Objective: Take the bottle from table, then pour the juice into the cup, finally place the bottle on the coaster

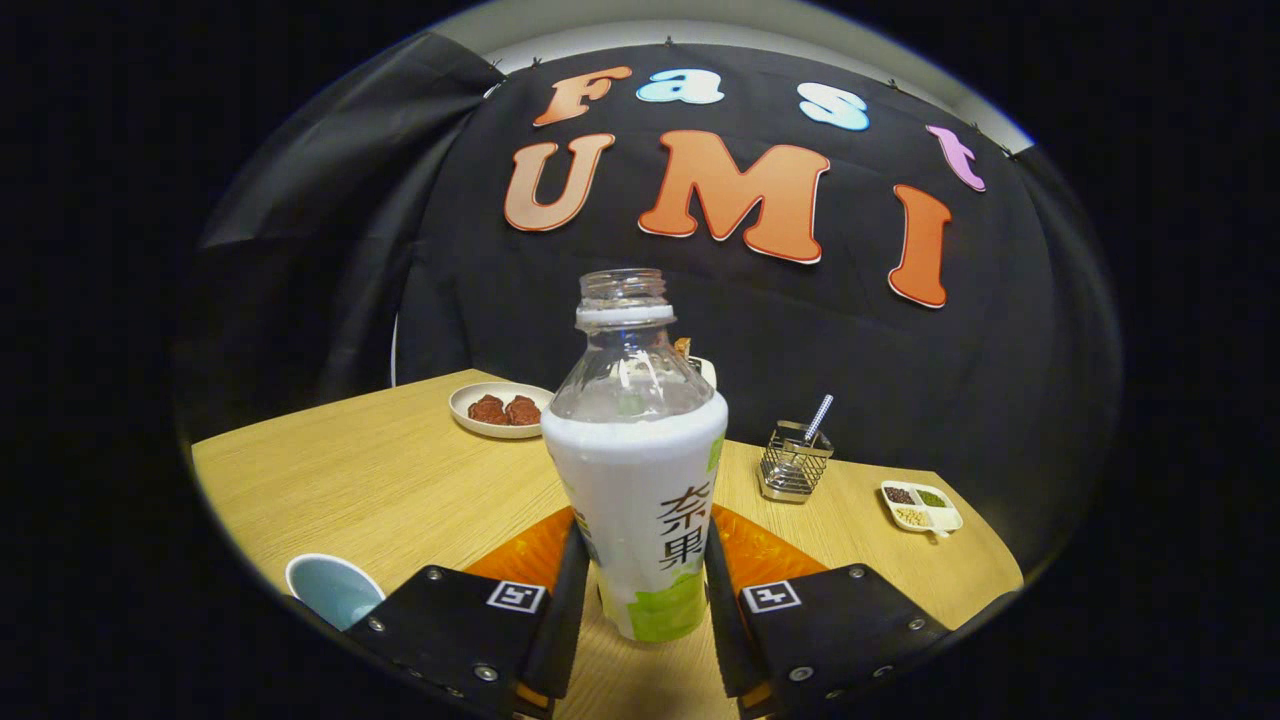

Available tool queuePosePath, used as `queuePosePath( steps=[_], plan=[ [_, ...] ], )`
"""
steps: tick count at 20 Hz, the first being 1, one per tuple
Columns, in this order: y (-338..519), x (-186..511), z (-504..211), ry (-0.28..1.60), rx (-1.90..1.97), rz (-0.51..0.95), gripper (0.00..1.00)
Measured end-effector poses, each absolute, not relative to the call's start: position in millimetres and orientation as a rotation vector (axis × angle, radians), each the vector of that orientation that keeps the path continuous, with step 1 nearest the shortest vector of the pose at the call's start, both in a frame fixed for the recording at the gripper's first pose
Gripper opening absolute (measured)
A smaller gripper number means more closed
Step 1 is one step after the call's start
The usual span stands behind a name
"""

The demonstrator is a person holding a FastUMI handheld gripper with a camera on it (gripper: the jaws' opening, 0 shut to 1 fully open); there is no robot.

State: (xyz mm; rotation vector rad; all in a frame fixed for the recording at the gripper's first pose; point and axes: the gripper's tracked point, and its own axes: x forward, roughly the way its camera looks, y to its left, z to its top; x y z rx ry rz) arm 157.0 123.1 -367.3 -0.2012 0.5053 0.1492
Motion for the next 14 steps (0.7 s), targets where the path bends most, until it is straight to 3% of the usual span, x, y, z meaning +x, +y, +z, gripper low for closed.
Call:
queuePosePath(
  steps=[14],
  plan=[
    [109, 192, -417, 0.571, -0.031, 0.037, 0.57]
  ],
)
